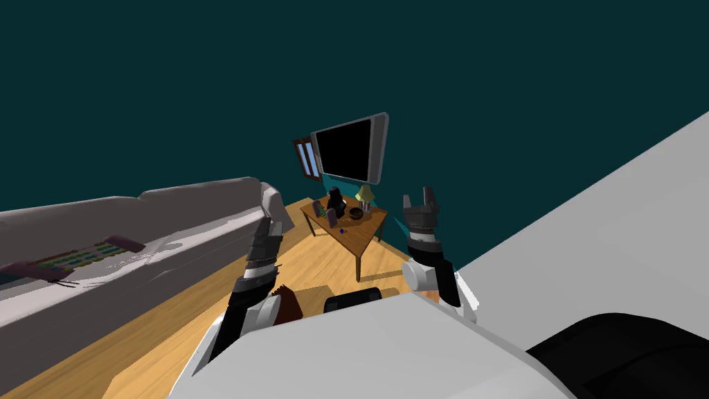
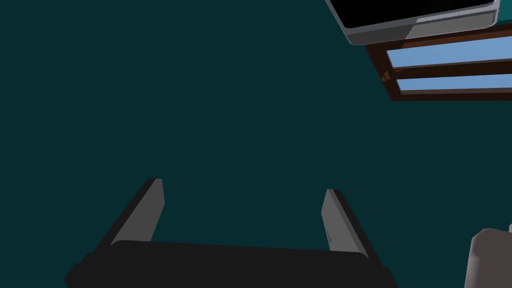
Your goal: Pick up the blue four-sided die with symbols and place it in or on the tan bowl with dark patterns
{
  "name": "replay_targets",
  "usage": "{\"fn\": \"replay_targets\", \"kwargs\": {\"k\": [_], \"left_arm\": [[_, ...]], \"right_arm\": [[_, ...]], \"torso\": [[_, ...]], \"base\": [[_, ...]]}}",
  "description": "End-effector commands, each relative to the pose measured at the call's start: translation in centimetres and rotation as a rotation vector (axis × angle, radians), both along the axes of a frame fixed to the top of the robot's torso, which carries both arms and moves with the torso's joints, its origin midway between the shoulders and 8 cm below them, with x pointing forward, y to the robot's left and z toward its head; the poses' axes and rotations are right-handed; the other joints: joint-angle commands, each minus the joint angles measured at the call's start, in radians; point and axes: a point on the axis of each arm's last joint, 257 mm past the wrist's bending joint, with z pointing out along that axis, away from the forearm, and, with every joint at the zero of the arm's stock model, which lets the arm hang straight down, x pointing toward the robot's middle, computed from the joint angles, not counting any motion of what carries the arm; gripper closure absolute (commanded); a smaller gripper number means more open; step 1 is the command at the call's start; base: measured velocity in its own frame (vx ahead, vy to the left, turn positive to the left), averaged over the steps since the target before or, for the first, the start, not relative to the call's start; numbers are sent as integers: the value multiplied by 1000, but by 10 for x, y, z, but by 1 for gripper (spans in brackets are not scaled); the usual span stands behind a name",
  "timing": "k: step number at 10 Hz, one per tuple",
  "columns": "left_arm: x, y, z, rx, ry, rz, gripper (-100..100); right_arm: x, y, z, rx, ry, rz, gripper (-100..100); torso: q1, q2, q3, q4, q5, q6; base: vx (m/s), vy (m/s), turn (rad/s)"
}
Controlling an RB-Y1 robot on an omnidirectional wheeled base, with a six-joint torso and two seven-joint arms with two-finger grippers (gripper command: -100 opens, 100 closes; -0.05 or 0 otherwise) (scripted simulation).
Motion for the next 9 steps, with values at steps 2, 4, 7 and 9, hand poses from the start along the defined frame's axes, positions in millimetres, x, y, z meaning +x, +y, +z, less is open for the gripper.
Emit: {"fn": "replay_targets", "kwargs": {"k": [2, 4, 7, 9], "left_arm": [[10, 11, -20, 46, 58, 31, -100], [25, 31, -47, 100, 131, 80, -100], [38, 57, -80, 149, 217, 141, -100], [44, 71, -97, 173, 261, 174, -100]], "right_arm": [[0, 0, 0, 0, 0, 0, 0], [0, 0, 0, 0, 0, 0, 0], [0, 0, 0, 0, 0, 0, 0], [0, 0, 0, 0, 0, 0, 0]], "torso": [[-1, -1, 0, 0, 0, 0], [1, -2, -1, 0, 0, 0], [-2, -2, -1, 0, -1, 0], [-1, -3, -2, -1, 0, 0]], "base": [[-53, -90, -78], [-51, -80, -105], [-42, -109, -106], [-17, -86, -70]]}}
